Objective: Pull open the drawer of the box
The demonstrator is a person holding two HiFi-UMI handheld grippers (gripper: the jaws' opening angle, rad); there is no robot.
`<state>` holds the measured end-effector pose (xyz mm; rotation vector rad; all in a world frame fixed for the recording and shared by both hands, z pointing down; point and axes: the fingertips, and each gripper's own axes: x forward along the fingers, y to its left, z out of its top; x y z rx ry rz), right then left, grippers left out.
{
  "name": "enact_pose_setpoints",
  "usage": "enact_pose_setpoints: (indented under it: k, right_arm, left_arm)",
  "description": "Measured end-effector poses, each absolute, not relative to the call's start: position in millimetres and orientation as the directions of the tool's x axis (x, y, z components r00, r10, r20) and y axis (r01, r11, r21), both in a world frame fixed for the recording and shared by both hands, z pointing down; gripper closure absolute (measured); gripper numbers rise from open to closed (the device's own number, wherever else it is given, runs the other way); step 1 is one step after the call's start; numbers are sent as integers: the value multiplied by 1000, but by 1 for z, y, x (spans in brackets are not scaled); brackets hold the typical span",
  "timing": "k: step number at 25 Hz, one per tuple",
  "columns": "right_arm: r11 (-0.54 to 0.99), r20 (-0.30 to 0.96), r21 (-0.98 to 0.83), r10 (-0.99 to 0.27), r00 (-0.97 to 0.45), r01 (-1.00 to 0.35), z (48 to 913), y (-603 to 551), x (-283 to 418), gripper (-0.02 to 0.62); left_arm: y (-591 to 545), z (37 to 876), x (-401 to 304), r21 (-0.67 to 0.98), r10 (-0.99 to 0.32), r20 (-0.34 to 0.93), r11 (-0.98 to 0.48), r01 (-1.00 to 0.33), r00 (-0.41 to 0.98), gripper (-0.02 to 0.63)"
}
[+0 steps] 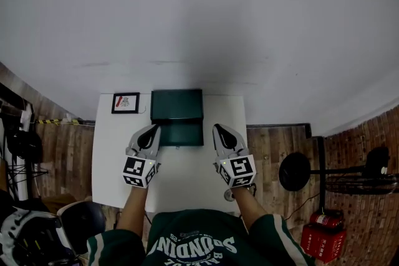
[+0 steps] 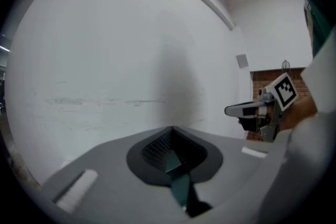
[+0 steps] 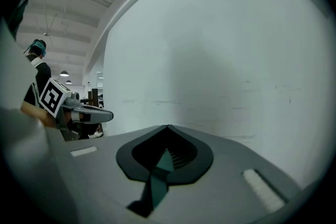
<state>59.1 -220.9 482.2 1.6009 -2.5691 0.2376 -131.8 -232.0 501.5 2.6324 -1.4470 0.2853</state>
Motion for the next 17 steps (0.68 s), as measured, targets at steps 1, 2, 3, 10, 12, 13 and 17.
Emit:
enact_pose_setpoints:
  k: [1, 2, 3, 10, 12, 13, 17]
  right_arm:
    - [432, 171, -79, -882, -439, -899, 483, -221, 59, 594]
    - [431, 170, -80, -883, -438, -899, 483, -221, 59, 594]
    - [430, 170, -80, -883, -437, -899, 483, -221, 59, 594]
    - [437, 155, -91, -881, -446, -895, 484, -221, 56, 594]
    - [437, 155, -91, -881, -446, -895, 484, -221, 57, 594]
    - [436, 156, -92, -881, -446, -895, 485, -222, 57, 594]
    - [436, 163, -94, -880, -446, -895, 488, -223, 55, 594]
  left_arm:
    - [-232, 501, -133, 20, -823, 222, -532, -846, 523, 554]
    - [-232, 501, -134, 23, -824, 220, -530, -848, 522, 554]
    - [-232, 500, -135, 25, -826, 216, -528, -849, 520, 554]
    - [-228, 506, -136, 42, -831, 223, -515, -856, 510, 554]
    - [-229, 506, -135, 43, -830, 221, -516, -855, 512, 554]
    - [-230, 505, -135, 43, -831, 219, -516, -855, 512, 554]
    - [-233, 504, -136, 44, -834, 211, -513, -857, 510, 554]
